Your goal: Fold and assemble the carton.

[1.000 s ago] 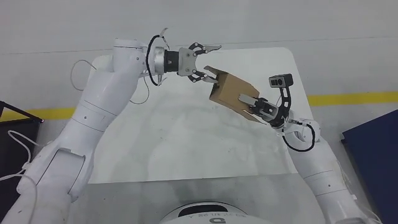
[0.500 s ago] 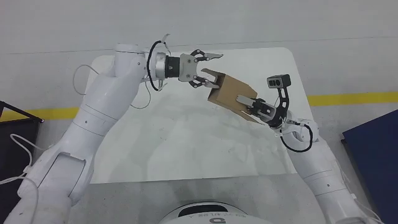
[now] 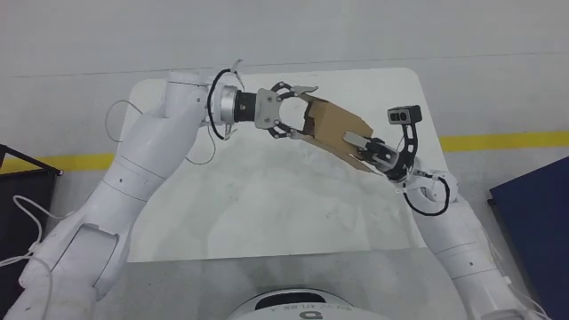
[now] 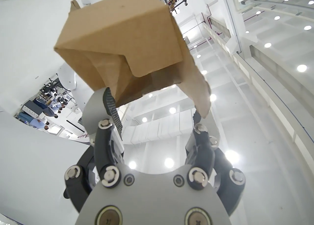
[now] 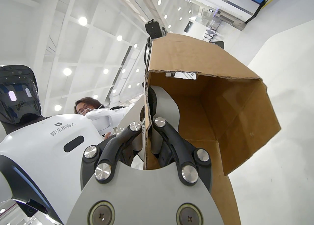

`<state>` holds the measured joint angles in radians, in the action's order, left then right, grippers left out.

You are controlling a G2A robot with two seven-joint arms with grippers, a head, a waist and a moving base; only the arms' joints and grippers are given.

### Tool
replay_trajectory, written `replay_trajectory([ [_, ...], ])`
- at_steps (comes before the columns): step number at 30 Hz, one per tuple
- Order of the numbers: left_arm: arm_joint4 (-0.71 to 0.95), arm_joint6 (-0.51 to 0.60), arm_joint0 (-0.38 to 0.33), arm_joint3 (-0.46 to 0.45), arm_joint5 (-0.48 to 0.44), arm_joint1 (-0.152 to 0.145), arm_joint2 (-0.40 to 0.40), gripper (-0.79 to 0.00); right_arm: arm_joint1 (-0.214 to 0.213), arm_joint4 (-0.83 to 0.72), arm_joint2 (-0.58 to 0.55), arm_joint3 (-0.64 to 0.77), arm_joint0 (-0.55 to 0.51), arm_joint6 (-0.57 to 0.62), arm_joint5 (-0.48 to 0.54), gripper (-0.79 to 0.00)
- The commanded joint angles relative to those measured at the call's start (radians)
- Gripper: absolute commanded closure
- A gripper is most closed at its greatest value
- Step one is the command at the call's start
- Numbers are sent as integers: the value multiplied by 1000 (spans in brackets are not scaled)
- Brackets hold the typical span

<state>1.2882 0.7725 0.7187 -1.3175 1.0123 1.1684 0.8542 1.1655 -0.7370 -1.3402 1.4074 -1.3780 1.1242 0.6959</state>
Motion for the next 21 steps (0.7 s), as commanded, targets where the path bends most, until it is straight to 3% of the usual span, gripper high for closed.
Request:
replay_trajectory([
  [1, 33, 3, 3, 1, 0, -13, -16, -748, -1, -2, -2, -1, 2, -2, 2, 0],
  [17, 269, -54, -41, -62, 0, -117, -152, -785, -5, -5, -6, 4, 3, -4, 4, 0],
  [21, 298, -70, -70, -67, 0, -135, -107, -785, -6, -6, -7, 5, 1, -4, 4, 0],
])
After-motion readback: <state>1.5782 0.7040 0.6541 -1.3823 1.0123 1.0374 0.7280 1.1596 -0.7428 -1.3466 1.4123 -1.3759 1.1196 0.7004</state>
